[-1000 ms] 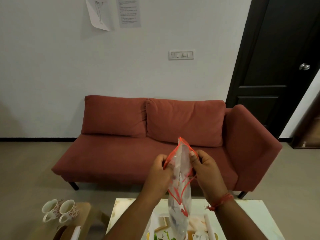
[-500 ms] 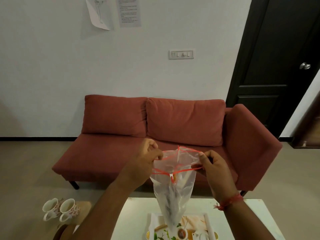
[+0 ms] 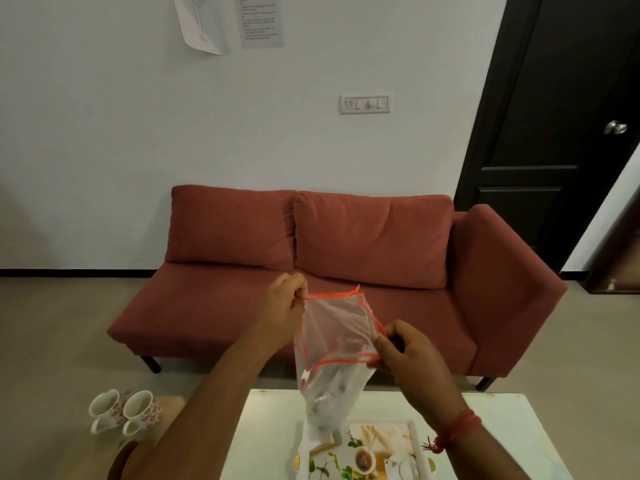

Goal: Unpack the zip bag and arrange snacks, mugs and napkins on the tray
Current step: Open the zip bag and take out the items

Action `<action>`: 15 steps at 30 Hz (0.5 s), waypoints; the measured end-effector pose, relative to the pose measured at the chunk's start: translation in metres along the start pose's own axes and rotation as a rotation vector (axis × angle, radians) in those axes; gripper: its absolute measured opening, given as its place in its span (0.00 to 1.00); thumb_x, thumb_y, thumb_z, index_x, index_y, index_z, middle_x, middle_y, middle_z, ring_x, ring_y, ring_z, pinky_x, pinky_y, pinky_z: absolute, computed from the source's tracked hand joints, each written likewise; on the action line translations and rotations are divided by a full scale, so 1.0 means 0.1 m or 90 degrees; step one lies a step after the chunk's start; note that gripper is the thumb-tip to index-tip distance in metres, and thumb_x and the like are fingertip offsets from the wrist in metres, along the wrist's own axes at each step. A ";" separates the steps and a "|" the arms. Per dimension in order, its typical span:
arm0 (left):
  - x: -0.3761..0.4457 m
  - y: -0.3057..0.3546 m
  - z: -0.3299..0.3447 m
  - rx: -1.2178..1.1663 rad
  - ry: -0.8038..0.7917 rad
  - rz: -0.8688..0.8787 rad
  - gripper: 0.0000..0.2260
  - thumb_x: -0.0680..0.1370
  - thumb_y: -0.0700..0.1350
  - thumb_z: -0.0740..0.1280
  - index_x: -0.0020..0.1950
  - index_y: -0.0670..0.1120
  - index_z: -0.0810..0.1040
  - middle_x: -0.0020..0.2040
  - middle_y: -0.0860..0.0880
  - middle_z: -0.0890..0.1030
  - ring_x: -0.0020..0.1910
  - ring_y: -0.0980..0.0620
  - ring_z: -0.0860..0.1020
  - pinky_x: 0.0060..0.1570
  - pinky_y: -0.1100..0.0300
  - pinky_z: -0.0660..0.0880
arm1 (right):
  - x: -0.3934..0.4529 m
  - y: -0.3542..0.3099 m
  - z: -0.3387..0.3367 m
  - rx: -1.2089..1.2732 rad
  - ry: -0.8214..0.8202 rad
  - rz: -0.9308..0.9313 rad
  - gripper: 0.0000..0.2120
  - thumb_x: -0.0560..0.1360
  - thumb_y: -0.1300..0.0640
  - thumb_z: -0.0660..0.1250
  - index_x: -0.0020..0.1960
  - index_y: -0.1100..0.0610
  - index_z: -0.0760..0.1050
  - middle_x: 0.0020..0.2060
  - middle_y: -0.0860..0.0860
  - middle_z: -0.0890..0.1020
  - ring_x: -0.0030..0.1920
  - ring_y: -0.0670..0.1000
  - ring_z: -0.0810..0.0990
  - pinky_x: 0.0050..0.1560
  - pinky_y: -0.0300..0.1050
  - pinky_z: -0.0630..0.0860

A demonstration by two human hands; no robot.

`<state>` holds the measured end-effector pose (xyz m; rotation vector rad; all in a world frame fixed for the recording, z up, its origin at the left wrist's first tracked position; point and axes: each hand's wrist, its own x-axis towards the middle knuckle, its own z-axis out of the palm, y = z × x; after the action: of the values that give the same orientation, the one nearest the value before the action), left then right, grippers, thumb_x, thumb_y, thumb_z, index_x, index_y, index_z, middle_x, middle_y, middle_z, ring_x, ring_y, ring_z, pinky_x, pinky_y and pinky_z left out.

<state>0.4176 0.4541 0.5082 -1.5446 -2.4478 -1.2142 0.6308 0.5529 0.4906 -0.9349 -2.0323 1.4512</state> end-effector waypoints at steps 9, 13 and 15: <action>-0.08 0.18 0.22 0.039 -0.050 0.058 0.10 0.73 0.32 0.61 0.42 0.48 0.70 0.43 0.53 0.70 0.38 0.56 0.68 0.35 0.65 0.64 | -0.16 -0.68 0.01 -0.359 0.071 -0.390 0.06 0.78 0.63 0.63 0.49 0.52 0.73 0.45 0.45 0.72 0.42 0.45 0.72 0.40 0.34 0.69; -0.09 0.25 0.25 0.041 -0.048 0.073 0.11 0.74 0.33 0.63 0.44 0.50 0.71 0.45 0.55 0.72 0.41 0.59 0.71 0.37 0.70 0.66 | 0.19 -0.53 0.34 -0.649 -0.305 -0.185 0.14 0.79 0.67 0.61 0.61 0.60 0.77 0.57 0.57 0.80 0.58 0.57 0.79 0.59 0.47 0.75; -0.11 0.29 0.23 0.011 -0.030 0.084 0.12 0.74 0.32 0.63 0.46 0.49 0.73 0.46 0.55 0.73 0.44 0.61 0.72 0.39 0.72 0.67 | 0.27 -0.48 0.50 -0.836 -0.451 -0.143 0.15 0.80 0.64 0.62 0.66 0.63 0.75 0.62 0.60 0.79 0.64 0.60 0.77 0.65 0.52 0.71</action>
<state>0.4546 0.4655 0.5055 -1.7171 -2.3345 -1.1446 0.5652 0.5321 0.5194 -0.5237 -3.5370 0.1094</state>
